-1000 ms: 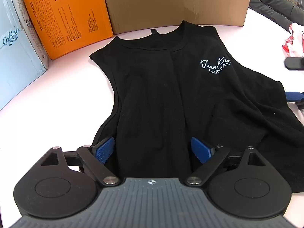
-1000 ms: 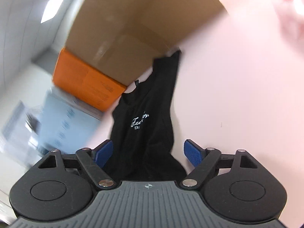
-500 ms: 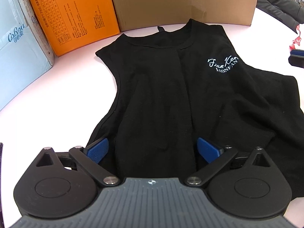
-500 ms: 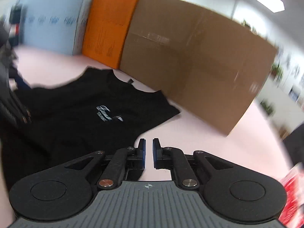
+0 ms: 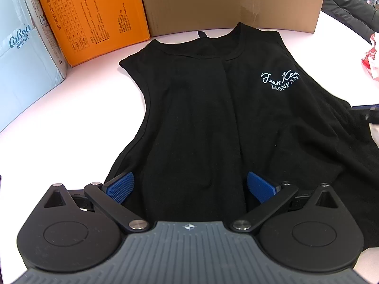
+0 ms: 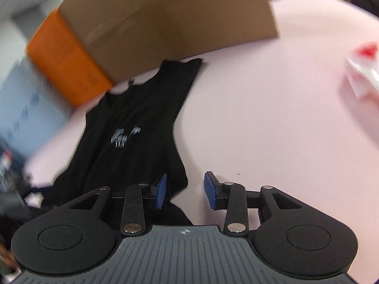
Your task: Fold clothes
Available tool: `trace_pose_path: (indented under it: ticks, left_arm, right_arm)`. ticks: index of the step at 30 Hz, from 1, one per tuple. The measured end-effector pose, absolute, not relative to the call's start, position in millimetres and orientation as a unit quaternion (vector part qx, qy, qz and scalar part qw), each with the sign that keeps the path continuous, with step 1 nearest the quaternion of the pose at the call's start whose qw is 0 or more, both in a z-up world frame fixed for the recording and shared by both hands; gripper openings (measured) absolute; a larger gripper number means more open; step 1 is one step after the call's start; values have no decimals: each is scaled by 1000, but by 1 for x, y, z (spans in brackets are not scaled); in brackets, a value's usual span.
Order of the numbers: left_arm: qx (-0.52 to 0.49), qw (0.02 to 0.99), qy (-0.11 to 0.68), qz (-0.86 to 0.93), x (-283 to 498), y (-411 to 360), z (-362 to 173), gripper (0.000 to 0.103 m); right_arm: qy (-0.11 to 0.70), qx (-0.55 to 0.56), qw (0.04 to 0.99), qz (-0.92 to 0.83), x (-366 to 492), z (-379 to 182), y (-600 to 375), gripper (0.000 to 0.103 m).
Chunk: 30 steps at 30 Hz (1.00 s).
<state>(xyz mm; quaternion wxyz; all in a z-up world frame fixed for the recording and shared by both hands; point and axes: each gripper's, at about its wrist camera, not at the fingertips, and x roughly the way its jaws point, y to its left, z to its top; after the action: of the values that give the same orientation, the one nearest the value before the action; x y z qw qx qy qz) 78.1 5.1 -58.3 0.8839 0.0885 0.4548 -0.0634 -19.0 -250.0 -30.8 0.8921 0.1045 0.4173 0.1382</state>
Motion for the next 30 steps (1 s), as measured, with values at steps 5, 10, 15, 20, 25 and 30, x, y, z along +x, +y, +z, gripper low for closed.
trace_pose_path:
  ticks: [5,10,15,20,25,30]
  left_arm:
    - [86,884,456,-63,78,6,-59,103]
    - [85,883,457,-64,79,7,-59,103]
    - [84,883,458,-65,79,7,-59,103]
    - [84,882,459,-65,79,7,-60,103]
    - [88,879,462,-80,75,9,-56,103]
    - [100,892,402,-184,32,30,-19,101]
  right_arm:
    - [388,-12,909,152,-28,-33,-222,34]
    - [363,-61,914,170,-37,-37,-225,25]
    - [349,-104,911,194,-35,-35,-215,14]
    - [328,-283,887,157,-26,-34,-216,14]
    - [351,-279,883,142,-2,-37,-241,14]
    - [343,-277,884,153,-5,-31,-246,24]
